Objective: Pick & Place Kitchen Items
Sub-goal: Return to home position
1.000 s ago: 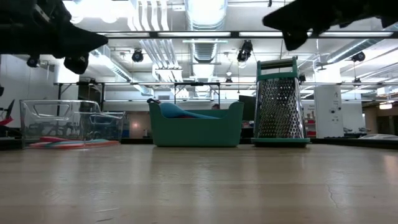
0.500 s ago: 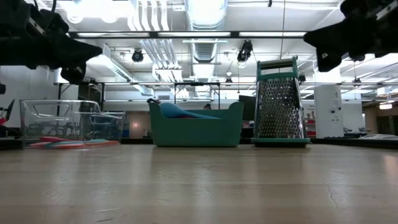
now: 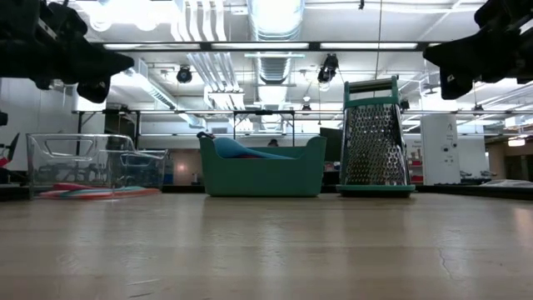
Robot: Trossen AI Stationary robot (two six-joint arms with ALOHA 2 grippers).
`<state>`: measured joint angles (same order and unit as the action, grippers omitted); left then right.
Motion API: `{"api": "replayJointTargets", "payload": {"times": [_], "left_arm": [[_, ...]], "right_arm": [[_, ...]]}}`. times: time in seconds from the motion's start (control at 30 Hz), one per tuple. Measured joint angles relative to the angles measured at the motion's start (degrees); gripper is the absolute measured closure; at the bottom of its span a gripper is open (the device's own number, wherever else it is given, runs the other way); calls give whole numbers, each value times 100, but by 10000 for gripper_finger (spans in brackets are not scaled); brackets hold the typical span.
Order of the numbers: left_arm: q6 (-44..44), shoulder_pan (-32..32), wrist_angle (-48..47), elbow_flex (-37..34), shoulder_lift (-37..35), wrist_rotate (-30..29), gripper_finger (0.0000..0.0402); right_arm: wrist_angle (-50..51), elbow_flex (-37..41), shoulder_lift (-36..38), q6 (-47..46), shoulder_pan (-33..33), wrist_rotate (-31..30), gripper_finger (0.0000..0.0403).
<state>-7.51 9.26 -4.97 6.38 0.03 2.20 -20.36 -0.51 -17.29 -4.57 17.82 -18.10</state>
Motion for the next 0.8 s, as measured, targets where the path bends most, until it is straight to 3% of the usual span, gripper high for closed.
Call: {"api": "replayJointTargets", "payload": {"times": [0.13,0.4,0.8], "left_arm": [[6,0,-38,2,0,-20,394],[193,2,-147,-3,0,-230,391],[257,2,-411,-3,57,-230,390]], "right_arm": [[671,0,674,-81,-2,-197,394],[1762,-8,1726,-241,2,231,394],[1762,-22,1717,323,2,266,394]]}}
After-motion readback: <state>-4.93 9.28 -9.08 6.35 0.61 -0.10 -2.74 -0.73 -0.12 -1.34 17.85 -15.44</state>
